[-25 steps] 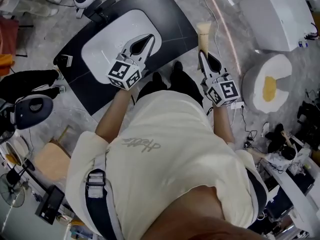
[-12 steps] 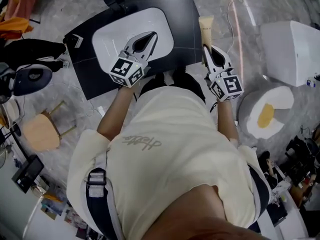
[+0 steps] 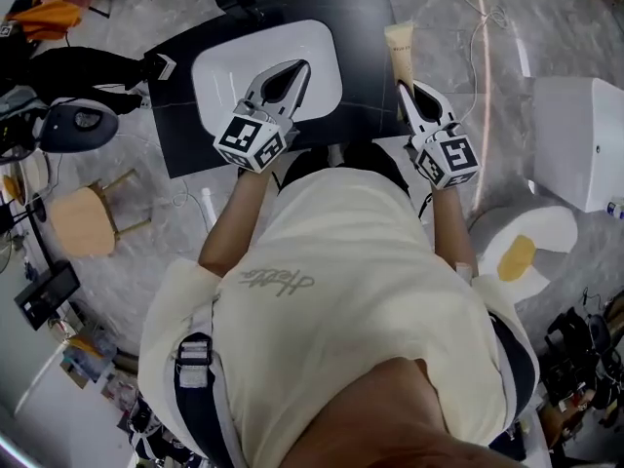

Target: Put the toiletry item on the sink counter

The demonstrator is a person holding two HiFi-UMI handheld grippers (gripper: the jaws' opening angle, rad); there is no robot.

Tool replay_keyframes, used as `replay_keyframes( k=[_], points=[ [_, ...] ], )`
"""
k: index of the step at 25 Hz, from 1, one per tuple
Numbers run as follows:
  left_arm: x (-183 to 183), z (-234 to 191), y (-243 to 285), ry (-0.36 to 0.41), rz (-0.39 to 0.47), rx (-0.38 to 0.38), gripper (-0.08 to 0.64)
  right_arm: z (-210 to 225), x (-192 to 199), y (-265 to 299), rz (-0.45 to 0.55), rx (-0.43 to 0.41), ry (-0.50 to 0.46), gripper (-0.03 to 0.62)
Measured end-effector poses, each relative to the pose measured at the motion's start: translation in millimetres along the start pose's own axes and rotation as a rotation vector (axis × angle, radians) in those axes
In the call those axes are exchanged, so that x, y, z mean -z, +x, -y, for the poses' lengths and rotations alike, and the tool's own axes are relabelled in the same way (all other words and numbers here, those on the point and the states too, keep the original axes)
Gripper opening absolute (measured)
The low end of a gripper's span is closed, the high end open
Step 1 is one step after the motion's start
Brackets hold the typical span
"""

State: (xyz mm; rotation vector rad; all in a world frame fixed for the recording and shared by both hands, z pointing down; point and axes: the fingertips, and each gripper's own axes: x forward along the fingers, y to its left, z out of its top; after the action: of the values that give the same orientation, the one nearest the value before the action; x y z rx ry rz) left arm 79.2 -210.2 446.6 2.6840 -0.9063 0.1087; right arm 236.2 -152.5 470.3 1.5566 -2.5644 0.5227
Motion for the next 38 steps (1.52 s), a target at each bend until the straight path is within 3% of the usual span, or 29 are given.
replay_keyframes(
  k=[6, 11, 19, 25, 38],
  points=[
    [-7, 0, 6, -0.002, 0.016, -0.103, 0.003, 17, 6, 11, -0.036, -0.096, 0.002, 0.026],
    [3, -4, 3, -0.022, 0.015, -0.143, 0.003, 24, 20, 29, -0.076, -0.128, -0.011, 0.026],
    [1, -26, -9, -0.016, 0.029, -0.152, 0.003, 23, 40, 52, -0.153, -0.102, -0.01, 0.026],
    [8, -47, -29, -0.03, 0.035, -0.167, 0.003, 13, 73, 70, -0.256, -0.091, -0.063, 0.026],
    [7, -70, -47, -0.052, 0.052, -0.19, 0.003, 7, 144, 87, -0.463, -0.06, -0.04, 0.026]
  ],
)
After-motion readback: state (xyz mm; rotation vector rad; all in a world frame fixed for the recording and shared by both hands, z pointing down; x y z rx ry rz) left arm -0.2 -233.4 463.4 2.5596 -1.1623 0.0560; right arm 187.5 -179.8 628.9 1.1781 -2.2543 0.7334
